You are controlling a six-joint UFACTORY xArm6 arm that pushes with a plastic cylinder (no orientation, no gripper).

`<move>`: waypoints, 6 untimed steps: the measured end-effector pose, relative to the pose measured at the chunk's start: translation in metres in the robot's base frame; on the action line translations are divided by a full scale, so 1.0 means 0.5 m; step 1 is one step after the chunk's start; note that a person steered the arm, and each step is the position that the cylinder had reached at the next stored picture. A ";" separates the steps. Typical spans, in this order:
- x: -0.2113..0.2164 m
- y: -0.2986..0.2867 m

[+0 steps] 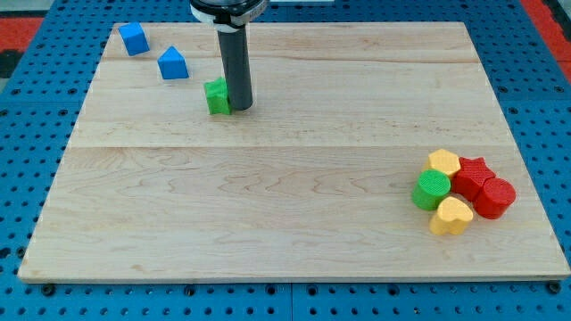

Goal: Point your arm at the red circle

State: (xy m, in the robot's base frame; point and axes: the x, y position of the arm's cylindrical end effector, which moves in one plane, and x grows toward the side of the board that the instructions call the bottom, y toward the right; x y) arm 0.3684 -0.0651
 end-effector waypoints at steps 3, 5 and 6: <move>0.066 0.698; 0.312 0.784; 0.312 0.686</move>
